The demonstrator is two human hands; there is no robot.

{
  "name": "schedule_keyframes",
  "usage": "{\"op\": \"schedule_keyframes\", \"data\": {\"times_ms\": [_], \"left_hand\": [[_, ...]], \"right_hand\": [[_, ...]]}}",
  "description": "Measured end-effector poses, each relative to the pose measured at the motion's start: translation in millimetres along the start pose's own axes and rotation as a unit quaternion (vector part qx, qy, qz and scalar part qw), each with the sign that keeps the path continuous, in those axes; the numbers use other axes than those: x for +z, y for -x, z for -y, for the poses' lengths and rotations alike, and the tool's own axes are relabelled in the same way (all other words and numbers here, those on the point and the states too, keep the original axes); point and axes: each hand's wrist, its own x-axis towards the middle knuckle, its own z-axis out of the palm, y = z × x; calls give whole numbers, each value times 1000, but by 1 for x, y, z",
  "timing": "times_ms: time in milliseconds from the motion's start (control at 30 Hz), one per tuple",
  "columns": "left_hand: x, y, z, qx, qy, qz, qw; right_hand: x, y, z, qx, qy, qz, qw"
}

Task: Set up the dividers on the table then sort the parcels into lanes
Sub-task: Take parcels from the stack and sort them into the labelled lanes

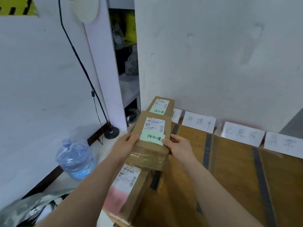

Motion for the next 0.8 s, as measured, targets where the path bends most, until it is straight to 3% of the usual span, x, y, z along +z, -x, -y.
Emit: {"op": "schedule_keyframes", "data": {"times_ms": [333, 800], "left_hand": [[-31, -58, 28, 3, 3, 112, 994], [-37, -90, 45, -32, -6, 150, 988]], "right_hand": [[54, -28, -21, 33, 20, -105, 994], [74, -44, -27, 32, 76, -137, 987]]}}
